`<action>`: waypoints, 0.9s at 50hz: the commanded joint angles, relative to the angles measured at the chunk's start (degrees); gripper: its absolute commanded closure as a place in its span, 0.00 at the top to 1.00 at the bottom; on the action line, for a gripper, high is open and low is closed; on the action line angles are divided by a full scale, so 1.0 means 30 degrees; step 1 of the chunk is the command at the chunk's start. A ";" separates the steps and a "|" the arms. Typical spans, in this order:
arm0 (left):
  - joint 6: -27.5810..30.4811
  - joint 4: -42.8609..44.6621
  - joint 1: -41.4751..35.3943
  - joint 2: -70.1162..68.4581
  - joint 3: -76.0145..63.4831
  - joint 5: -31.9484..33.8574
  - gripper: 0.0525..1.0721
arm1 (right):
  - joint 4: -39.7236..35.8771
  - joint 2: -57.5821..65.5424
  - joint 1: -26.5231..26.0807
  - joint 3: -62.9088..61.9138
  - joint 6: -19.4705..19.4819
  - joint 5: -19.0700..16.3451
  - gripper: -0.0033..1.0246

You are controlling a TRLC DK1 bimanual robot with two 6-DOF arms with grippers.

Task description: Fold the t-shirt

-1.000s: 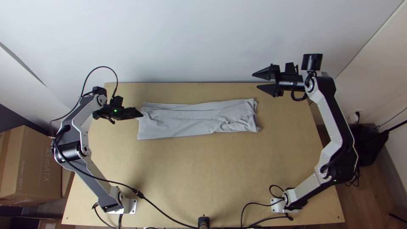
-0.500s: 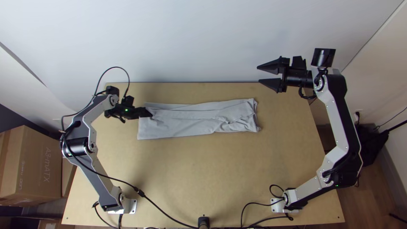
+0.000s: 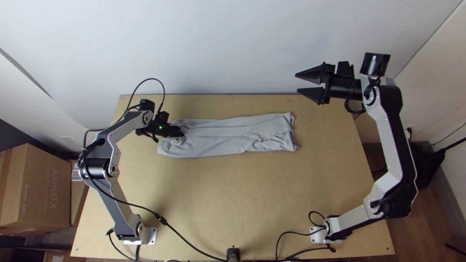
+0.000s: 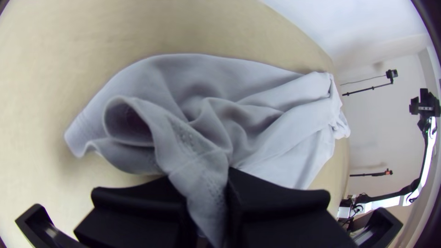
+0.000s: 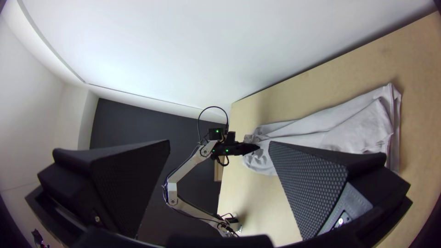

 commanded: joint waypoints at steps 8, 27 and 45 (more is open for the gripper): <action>0.2776 -0.1783 0.4601 -0.1925 -0.1646 -0.1241 0.02 | -0.0136 -0.1156 -0.0194 -0.1137 -0.0007 -0.0287 0.96; 0.7200 -0.6910 1.0753 -0.2101 0.2777 -0.5694 0.02 | -0.0224 -0.1537 -0.0839 -0.2309 -0.1062 0.0621 0.96; 0.5266 -0.7496 0.4660 -0.6788 0.3744 -1.1349 0.02 | -0.2597 -0.2446 -0.0018 -0.2719 -0.5076 0.5953 0.96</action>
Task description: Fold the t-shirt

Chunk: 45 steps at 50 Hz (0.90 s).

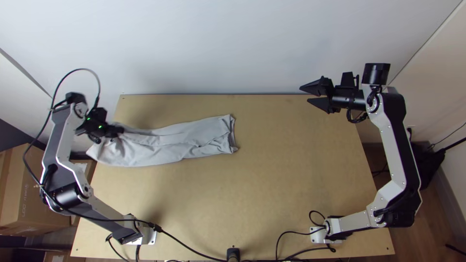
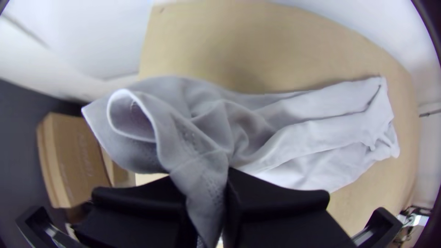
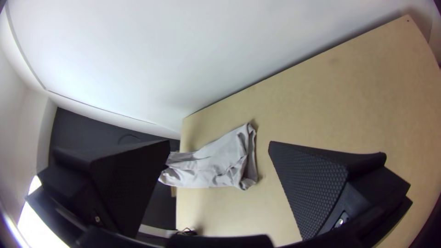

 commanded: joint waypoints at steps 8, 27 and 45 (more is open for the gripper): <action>-0.2349 -0.0884 -0.6583 -0.0702 0.1753 -0.4942 0.02 | -0.0756 -0.1780 0.0002 -0.0841 -0.1625 0.0854 0.96; -0.5454 -0.2847 -1.4230 0.3605 0.6089 -1.1065 0.02 | -0.1341 -0.3684 -0.1551 -0.2745 -0.2826 0.0883 0.96; -0.7242 -0.5572 -1.8507 0.7999 1.2095 -1.3585 0.02 | -0.1341 -0.5471 -0.2078 -0.5470 -0.3881 0.0883 0.96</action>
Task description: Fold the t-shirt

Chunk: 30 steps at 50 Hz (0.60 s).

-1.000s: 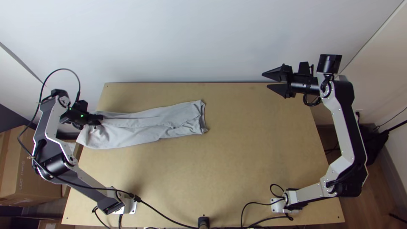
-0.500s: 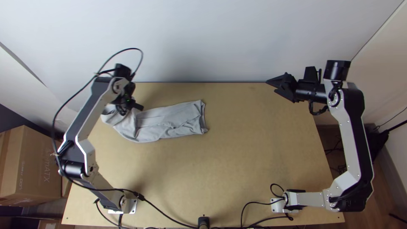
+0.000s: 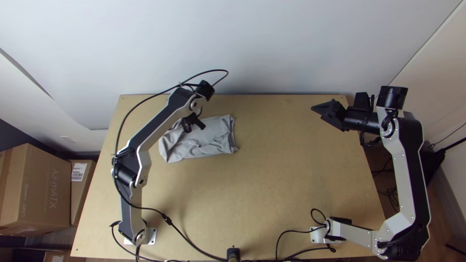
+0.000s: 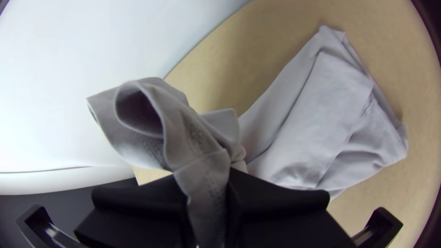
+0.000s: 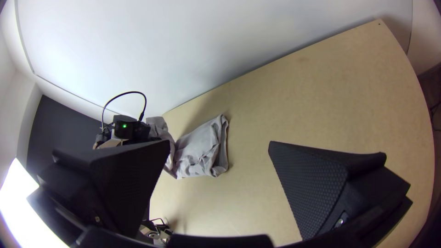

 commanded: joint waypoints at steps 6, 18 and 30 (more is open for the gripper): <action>-0.1100 -0.1355 -0.2121 0.1971 0.3065 -0.1327 0.02 | -0.0139 -0.1204 -0.0213 -0.1291 -0.0742 0.0089 0.96; -0.1715 -0.0827 -0.3673 0.3553 0.3827 -0.2411 0.02 | -0.0110 -0.2288 -0.0272 -0.2609 -0.1269 0.0089 0.96; -0.2155 0.0374 -0.4728 0.5018 0.3827 -0.2499 0.22 | -0.0139 -0.3284 -0.0272 -0.3957 -0.1679 0.0089 0.96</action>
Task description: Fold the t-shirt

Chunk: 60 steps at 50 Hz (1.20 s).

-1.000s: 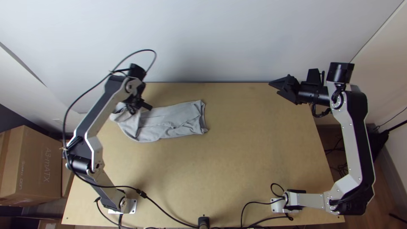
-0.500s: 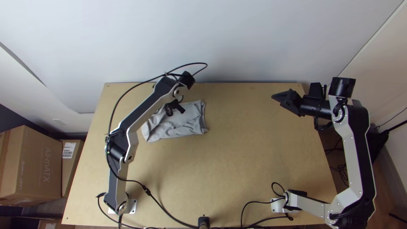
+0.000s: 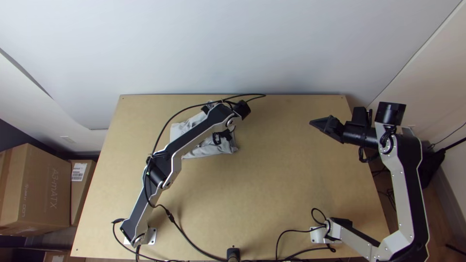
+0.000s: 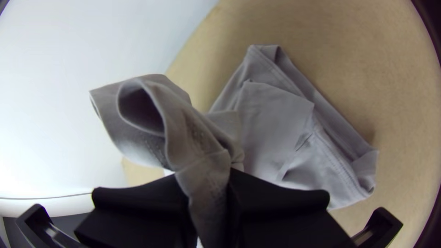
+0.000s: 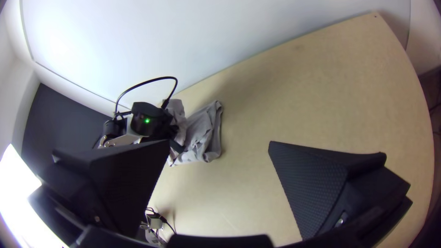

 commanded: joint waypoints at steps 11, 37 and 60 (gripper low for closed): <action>0.0180 0.4372 -0.1719 0.0844 0.1002 -0.0335 0.96 | -0.0103 -0.1533 0.0108 -0.2861 -0.0983 0.0097 0.96; -0.1783 0.6628 -0.1777 -0.3726 0.2320 0.2155 0.95 | 0.2651 0.1250 0.4063 -0.4062 -0.0836 0.2938 0.96; -0.4361 0.2907 0.5459 -1.1314 -0.1810 1.0329 0.95 | 0.5727 1.1065 0.9395 0.1211 0.1302 0.2821 0.96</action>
